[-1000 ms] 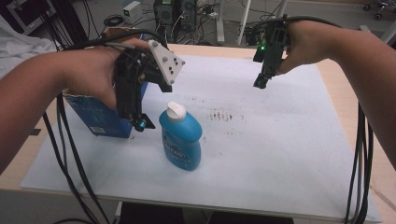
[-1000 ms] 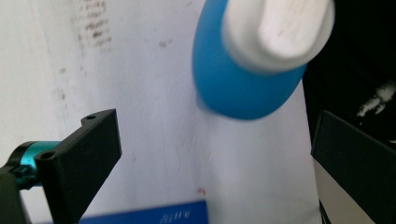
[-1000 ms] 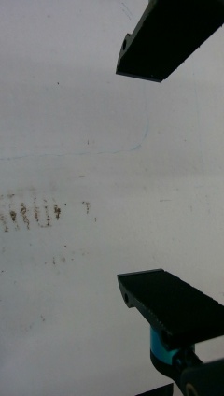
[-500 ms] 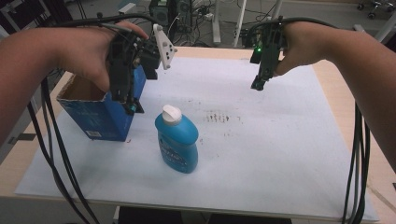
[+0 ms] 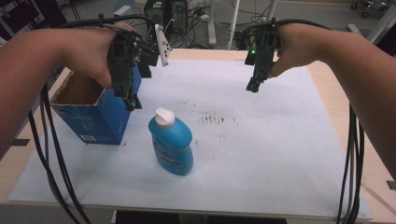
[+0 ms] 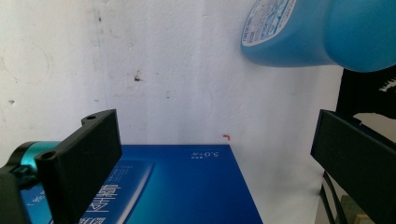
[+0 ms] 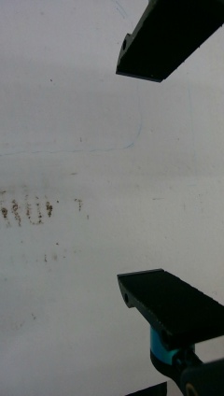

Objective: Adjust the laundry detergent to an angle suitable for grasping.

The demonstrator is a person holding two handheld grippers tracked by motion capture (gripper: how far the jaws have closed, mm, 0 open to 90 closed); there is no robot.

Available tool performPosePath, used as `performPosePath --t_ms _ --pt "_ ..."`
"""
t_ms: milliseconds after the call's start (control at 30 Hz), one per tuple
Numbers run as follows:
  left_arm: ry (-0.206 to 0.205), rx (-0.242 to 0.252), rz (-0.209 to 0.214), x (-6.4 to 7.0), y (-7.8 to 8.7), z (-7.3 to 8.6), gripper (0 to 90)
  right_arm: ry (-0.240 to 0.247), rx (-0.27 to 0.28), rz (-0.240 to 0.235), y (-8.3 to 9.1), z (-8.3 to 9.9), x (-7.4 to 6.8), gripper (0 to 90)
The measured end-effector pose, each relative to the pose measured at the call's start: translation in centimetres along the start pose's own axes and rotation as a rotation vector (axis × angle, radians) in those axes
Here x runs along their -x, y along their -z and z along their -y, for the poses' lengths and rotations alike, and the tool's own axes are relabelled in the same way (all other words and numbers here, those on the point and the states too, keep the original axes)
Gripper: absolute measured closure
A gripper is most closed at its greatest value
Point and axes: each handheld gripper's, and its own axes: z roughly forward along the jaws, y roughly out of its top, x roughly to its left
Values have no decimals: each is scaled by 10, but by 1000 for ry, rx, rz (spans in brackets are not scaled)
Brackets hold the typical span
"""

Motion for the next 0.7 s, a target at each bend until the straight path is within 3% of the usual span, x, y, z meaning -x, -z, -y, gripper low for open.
performPosePath --t_ms 400,533,700 --pt "0 -6 -8 4 2 -1 17 8 15 1 1 0 0 17" --pt "-29 6 -11 6 4 0 17 9 16 2 3 0 0 17" --pt "-33 0 -16 9 5 3 17 3 19 3 3 0 1 17"
